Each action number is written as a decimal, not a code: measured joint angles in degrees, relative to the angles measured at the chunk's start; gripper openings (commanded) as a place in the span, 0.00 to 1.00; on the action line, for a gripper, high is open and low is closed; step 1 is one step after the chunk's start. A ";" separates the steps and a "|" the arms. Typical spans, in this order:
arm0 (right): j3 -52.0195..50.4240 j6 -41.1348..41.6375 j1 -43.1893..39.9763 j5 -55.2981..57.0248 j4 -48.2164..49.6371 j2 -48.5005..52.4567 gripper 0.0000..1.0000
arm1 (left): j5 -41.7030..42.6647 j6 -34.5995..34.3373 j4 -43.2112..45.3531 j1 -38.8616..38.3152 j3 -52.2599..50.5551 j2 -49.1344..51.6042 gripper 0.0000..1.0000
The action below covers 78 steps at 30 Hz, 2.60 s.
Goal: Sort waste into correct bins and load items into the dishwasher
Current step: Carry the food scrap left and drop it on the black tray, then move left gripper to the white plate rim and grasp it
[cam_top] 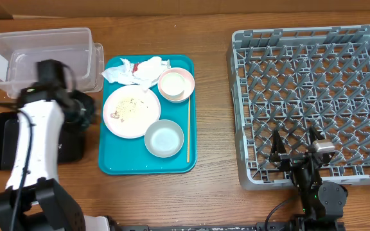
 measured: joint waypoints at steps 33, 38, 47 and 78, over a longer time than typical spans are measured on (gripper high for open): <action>0.00 0.02 0.00 -0.02 -0.02 0.00 1.00 | 0.35 8.50 -2.08 21.29 0.13 0.00 1.00; 0.00 0.02 0.00 0.00 0.02 0.00 1.00 | 7.52 17.75 -3.52 16.70 0.13 0.00 1.00; 0.00 0.02 0.02 -0.04 -0.02 0.00 1.00 | 13.53 28.24 1.42 -3.30 -0.07 0.00 0.97; 0.00 0.02 0.00 -0.02 -0.02 0.00 1.00 | -22.05 17.44 17.73 -33.40 -8.07 0.00 0.04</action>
